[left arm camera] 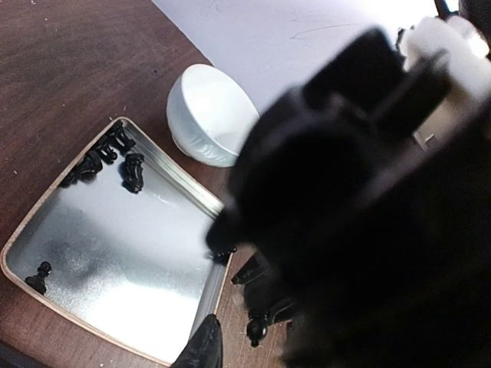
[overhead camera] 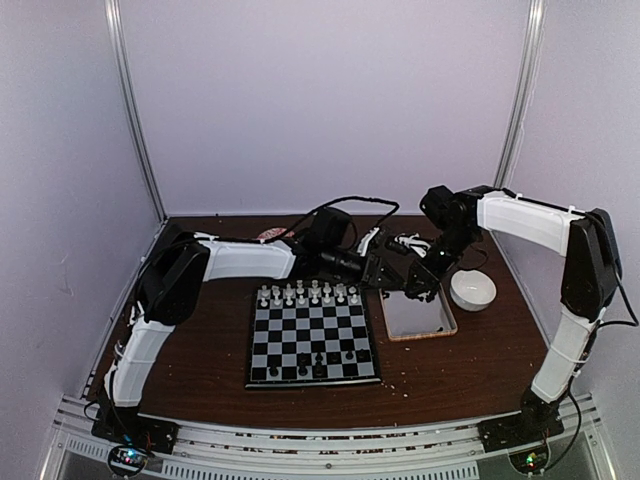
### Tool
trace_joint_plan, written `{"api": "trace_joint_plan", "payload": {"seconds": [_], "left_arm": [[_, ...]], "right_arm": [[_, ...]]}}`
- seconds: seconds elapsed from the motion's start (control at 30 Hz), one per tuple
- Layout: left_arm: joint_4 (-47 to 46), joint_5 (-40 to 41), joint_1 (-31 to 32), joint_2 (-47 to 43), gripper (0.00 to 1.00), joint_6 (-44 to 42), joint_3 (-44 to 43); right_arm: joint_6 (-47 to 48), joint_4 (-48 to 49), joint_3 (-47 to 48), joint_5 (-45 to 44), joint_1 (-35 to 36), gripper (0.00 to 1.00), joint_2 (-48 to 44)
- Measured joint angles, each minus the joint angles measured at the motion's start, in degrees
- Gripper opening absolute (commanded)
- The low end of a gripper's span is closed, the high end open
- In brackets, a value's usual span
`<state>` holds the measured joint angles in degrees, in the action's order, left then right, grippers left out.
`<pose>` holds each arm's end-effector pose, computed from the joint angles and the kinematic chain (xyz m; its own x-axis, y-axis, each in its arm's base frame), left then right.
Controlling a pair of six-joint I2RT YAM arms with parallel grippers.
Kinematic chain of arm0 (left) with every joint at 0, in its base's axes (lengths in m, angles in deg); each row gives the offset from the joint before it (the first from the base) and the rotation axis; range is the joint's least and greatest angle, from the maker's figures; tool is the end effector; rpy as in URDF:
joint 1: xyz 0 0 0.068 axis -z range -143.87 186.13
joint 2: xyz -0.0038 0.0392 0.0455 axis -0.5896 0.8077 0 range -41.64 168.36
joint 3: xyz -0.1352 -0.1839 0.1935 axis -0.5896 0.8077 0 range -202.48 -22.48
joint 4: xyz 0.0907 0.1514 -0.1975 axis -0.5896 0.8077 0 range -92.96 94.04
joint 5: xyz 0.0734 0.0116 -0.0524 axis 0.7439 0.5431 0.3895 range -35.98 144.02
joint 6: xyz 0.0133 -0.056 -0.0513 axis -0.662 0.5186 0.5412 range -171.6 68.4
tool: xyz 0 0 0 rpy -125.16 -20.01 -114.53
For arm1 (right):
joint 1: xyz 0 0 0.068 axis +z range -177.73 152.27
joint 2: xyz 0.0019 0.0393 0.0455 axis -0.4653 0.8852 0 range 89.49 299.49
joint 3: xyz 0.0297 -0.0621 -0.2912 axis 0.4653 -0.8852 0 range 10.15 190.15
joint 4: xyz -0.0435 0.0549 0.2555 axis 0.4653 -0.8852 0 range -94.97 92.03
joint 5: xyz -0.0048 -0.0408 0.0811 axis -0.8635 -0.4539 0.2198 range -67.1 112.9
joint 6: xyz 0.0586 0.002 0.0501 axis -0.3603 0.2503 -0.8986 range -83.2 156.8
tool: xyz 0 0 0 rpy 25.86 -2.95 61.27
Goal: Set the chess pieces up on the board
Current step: Pass from the right arm to the left
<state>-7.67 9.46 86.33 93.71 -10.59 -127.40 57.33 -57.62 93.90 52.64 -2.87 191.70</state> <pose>0.3364 -0.4757 0.1916 -0.8343 0.2710 -0.4800 0.5361 0.1964 -0.8210 0.3160 0.1824 0.2481 -0.6710 -0.6465 -0.3630 -0.7400 0.5533 0.3824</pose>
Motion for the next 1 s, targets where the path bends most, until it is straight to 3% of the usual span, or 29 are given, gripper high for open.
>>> {"api": "trace_joint_plan", "payload": {"seconds": [0.13, 0.27, 0.4, 0.67, 0.9, 1.0], "left_arm": [[-0.3, -0.7, 0.0, 0.7, 0.24, 0.8, -0.7], [-0.7, -0.9, 0.0, 1.2, 0.32, 1.3, -0.7], [-0.8, -1.1, -0.1, 1.4, 0.3, 1.6, -0.7], [-1.7, -2.0, -0.1, 1.4, 0.14, 2.2, -0.9], [-2.2, -2.8, -0.2, 1.5, 0.06, 2.8, -1.4], [-2.4, -2.9, -0.2, 1.5, 0.18, 2.8, -1.4]], "right_arm": [[-0.3, -0.1, 0.0, 0.3, -0.2, 0.15, 0.0], [-0.8, -0.2, 0.0, 0.9, -0.3, 0.15, 0.0], [-1.1, -0.2, 0.0, 1.8, -0.5, 0.15, -0.3], [-1.7, 0.0, 0.0, 3.1, -1.2, 0.15, -0.4], [-1.9, 0.4, 0.0, 3.8, -1.6, 0.15, -0.4], [-2.2, 0.3, 0.0, 3.7, -1.6, 0.15, -0.4]]}}
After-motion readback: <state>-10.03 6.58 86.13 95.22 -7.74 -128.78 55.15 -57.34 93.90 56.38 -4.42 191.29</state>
